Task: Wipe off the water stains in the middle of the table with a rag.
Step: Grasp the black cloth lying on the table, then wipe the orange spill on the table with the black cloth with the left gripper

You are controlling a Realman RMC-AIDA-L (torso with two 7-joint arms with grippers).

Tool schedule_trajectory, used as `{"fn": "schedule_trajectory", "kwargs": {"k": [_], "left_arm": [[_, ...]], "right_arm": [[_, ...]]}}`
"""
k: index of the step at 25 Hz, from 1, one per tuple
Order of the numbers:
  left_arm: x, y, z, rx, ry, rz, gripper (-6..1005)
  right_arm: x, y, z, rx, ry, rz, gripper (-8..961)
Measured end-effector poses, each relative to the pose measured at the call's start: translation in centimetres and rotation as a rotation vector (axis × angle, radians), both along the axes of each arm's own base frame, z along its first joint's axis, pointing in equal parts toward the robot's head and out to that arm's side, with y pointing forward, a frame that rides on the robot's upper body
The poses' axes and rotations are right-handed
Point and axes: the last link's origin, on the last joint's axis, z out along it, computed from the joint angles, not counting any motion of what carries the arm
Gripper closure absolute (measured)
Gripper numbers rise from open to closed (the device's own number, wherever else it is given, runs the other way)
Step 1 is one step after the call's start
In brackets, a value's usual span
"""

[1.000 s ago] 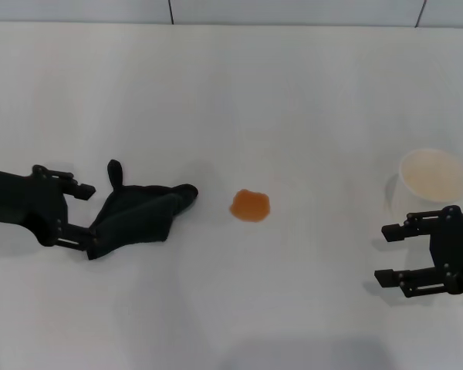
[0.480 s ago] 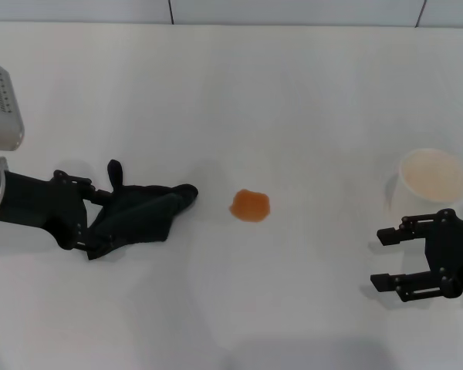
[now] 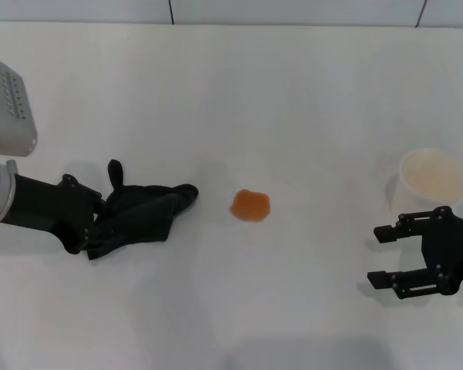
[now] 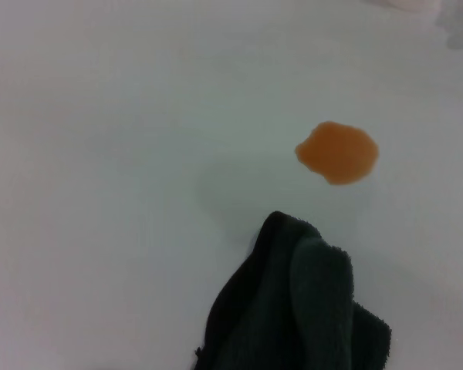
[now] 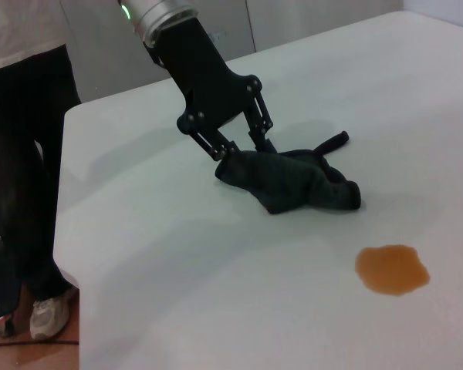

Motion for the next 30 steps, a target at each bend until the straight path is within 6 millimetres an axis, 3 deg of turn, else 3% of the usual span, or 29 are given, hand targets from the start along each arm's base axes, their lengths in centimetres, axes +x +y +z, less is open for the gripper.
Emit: {"fn": "schedule_trajectory", "kwargs": {"k": [8, 11, 19, 30], "left_arm": [[0.1, 0.0, -0.7, -0.012, 0.02, -0.002, 718], [0.1, 0.1, -0.6, -0.003, 0.021, 0.0, 936], [0.5, 0.3, -0.9, 0.004, 0.005, -0.009, 940], [4.5, 2.6, -2.1, -0.022, -0.056, -0.106, 942]], "right_arm": [[0.0, 0.1, 0.0, 0.003, 0.0, -0.003, 237], [0.0, 0.1, 0.0, 0.003, 0.0, -0.005, 237], [-0.5, 0.2, -0.2, -0.003, 0.01, 0.01, 237], [-1.0, 0.6, -0.6, 0.009, 0.016, 0.029, 238]]}}
